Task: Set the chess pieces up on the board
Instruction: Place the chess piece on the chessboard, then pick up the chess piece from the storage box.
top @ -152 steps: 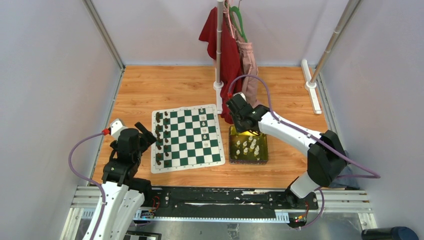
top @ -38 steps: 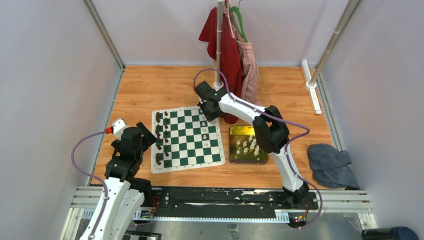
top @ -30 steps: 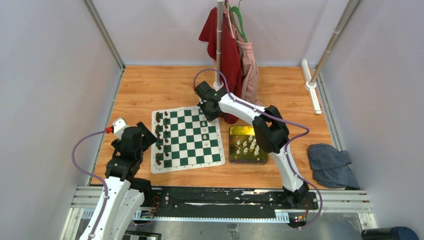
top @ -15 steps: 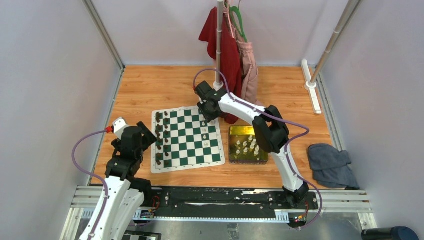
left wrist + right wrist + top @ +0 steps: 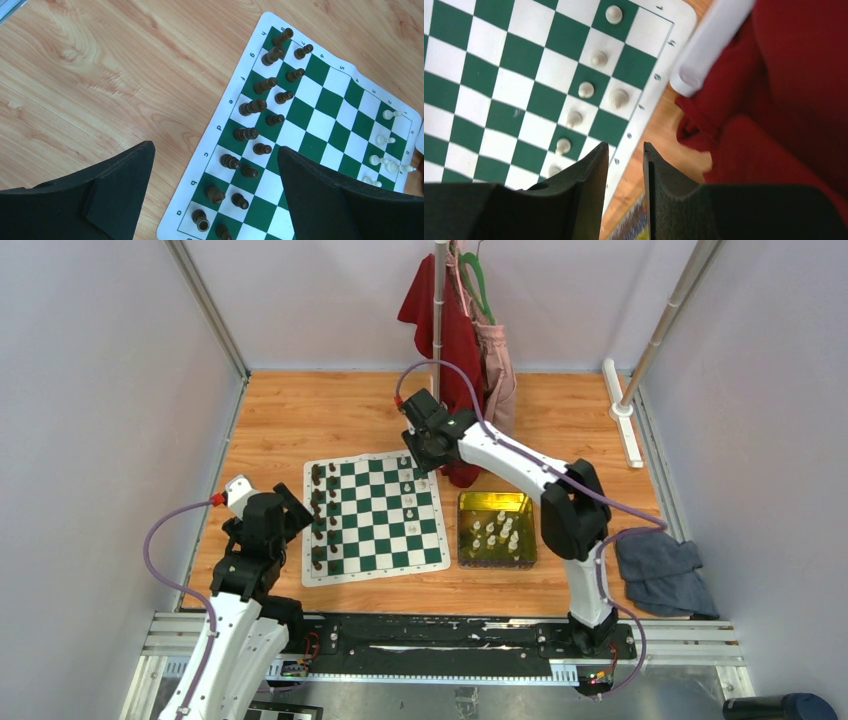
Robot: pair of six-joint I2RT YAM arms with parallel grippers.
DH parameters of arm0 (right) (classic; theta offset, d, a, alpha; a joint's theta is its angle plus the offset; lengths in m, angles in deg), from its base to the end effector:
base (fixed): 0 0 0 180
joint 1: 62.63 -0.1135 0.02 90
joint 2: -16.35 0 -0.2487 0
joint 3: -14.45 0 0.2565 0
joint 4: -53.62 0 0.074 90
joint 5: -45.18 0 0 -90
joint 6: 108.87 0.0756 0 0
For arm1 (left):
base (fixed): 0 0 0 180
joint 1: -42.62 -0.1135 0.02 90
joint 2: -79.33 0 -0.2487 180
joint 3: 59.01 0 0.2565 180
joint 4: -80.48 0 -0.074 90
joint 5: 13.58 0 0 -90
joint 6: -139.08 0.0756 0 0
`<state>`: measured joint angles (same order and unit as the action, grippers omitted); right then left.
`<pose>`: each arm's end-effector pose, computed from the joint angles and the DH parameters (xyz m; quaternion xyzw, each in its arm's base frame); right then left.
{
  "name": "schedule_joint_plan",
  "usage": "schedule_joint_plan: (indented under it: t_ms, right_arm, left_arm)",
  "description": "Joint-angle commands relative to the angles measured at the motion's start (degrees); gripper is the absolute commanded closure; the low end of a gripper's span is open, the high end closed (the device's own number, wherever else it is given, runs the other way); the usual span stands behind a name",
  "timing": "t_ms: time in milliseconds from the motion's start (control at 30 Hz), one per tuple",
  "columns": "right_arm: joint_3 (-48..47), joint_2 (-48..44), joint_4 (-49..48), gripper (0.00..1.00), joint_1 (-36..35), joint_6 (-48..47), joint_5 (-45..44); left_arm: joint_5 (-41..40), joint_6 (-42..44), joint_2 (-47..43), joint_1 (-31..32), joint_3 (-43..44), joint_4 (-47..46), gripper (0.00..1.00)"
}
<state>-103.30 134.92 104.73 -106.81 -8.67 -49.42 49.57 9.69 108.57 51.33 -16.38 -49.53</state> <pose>0.3538 0.3354 0.2107 -0.2635 0.9072 0.1152 0.3072 0.1693 0.0086 0.2100 -0.3305 0.8104 0.0113 0.4836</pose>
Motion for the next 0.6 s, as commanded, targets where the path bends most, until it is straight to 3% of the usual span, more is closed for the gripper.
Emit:
schedule_joint_plan:
  t_ms: [0, 333, 567]
  right_arm:
    - [7.0, -8.9, 1.7, 0.64, -1.9, 1.2, -3.5]
    - [32.3, -28.9, -0.9, 0.64, -3.6, 9.4, -7.5]
    - [40.6, -32.9, -3.3, 0.64, -3.7, 12.1, -8.4]
  left_arm:
    - [-1.6, 0.1, -0.9, -0.3, -0.7, -0.3, 0.0]
    - [-1.6, -0.1, -2.0, -0.3, -1.0, -0.3, 0.0]
    - [-1.3, 0.2, -2.0, -0.3, -1.2, -0.5, 0.0]
